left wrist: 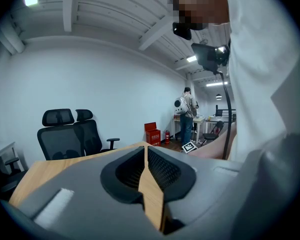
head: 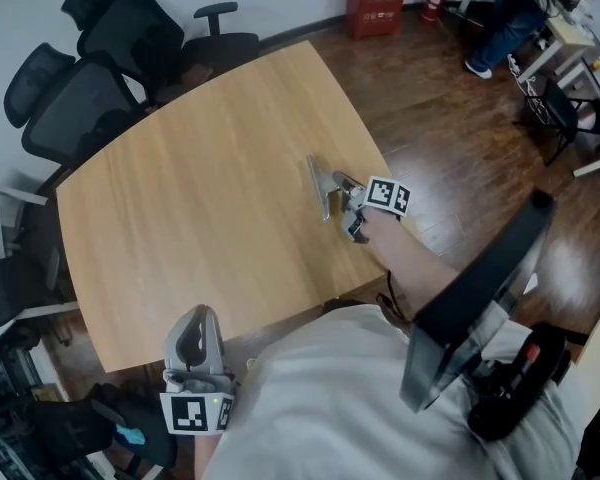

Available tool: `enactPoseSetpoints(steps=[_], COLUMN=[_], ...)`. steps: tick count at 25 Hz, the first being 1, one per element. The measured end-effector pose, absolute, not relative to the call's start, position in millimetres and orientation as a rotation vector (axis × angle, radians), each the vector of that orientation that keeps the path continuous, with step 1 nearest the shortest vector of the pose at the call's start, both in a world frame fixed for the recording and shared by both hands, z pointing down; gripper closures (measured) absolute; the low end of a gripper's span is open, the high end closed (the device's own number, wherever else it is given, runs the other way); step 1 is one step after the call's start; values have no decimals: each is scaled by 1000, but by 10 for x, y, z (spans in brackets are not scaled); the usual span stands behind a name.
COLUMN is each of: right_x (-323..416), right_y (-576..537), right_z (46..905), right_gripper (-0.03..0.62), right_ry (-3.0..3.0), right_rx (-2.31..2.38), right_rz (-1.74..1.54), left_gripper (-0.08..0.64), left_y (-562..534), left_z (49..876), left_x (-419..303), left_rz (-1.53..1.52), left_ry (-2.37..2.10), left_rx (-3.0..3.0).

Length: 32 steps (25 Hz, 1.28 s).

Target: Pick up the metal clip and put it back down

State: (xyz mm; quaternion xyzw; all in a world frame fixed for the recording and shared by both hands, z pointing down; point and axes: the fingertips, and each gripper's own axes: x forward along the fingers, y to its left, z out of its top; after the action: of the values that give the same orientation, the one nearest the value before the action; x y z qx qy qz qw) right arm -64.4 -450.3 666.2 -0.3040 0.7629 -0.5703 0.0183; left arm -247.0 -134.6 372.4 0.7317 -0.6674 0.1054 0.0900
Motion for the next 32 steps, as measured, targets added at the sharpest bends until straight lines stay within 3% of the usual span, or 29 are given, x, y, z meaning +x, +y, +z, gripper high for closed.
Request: enactPoseSetpoints(steps=[9, 24, 32], right_x=[-642, -564, -464], right_y=[-4416, -4524, -4602], right_z=[6876, 6839, 6809], right_gripper=[583, 571, 512], right_ry=[2303, 2432, 2373], right_rx=[-980, -1069, -1134], right_rz=[-1837, -1632, -1592], left_gripper=[549, 549, 549], left_y=[-1342, -1179, -1087], left_z=[3743, 3738, 3709], left_x=[-2478, -2474, -2540], left_rz=[336, 347, 320], left_ry=[-1989, -2018, -2048], left_rx=[2169, 2138, 2142])
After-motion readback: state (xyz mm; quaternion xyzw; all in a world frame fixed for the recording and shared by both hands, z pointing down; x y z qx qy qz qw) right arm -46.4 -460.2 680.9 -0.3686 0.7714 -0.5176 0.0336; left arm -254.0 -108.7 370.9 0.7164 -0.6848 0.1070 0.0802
